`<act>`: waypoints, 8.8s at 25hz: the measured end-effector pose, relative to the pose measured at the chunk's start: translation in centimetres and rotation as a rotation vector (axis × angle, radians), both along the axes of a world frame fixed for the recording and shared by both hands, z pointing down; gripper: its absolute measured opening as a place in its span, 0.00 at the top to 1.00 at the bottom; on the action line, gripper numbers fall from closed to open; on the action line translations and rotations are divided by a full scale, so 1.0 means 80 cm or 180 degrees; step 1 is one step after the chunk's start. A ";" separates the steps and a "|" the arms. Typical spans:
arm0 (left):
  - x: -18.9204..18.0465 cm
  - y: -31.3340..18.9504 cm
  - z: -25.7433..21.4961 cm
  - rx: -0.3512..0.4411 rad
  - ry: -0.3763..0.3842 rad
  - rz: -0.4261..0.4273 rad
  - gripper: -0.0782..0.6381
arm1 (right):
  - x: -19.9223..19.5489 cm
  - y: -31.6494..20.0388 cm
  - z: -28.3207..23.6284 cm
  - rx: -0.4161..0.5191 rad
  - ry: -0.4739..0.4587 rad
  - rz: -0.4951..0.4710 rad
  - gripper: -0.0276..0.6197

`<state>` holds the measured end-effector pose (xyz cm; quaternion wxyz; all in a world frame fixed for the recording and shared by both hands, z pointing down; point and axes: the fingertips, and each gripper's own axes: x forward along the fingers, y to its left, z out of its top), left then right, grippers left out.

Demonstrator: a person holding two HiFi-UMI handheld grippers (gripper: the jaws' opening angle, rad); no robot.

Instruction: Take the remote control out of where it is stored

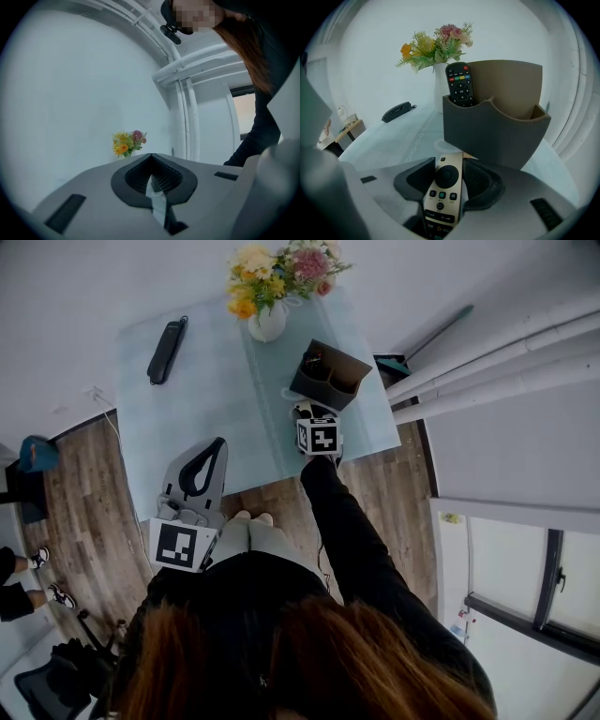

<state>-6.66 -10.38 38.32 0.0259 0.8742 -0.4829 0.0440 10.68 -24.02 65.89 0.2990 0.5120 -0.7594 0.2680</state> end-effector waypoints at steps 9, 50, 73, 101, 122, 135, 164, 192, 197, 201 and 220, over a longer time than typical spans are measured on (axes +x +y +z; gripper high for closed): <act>0.001 0.004 -0.002 0.0027 -0.0004 0.0027 0.88 | 0.007 0.000 -0.007 0.0215 0.0012 0.0020 0.66; -0.003 -0.005 0.000 0.0041 -0.0012 0.0139 0.88 | -0.013 0.043 -0.191 0.1788 -0.0287 -0.0011 0.93; -0.007 -0.017 0.006 0.0076 -0.0047 0.0252 0.88 | -0.034 0.085 -0.253 0.1959 -0.0393 -0.0031 0.93; -0.011 -0.017 0.002 0.0097 0.0048 0.0273 0.88 | -0.020 0.022 -0.266 0.1887 -0.0261 0.0090 0.93; -0.041 -0.022 0.006 0.0016 -0.0038 0.0027 0.88 | -0.002 -0.090 -0.167 0.1228 0.0090 0.0245 0.75; -0.061 -0.014 0.004 0.0026 -0.0026 -0.0123 0.88 | -0.002 -0.108 -0.130 0.1069 0.0194 0.0317 0.62; -0.066 -0.007 0.005 -0.0031 -0.0081 -0.0249 0.88 | -0.009 -0.117 -0.164 0.1476 0.0448 0.0060 0.64; -0.038 -0.001 0.000 0.0075 -0.0017 -0.0062 0.88 | -0.026 0.013 -0.327 0.2239 -0.0265 -0.0018 0.64; -0.037 0.002 0.001 0.0076 -0.0001 -0.0058 0.88 | -0.038 0.046 -0.321 0.2151 -0.0351 -0.0124 0.64; -0.037 0.005 0.003 0.0077 -0.0017 -0.0047 0.88 | -0.044 0.068 -0.299 0.2014 -0.0310 -0.0195 0.64; -0.041 0.008 0.007 0.0036 -0.0037 -0.0108 0.88 | -0.071 0.122 -0.135 0.0874 -0.0224 -0.0454 0.64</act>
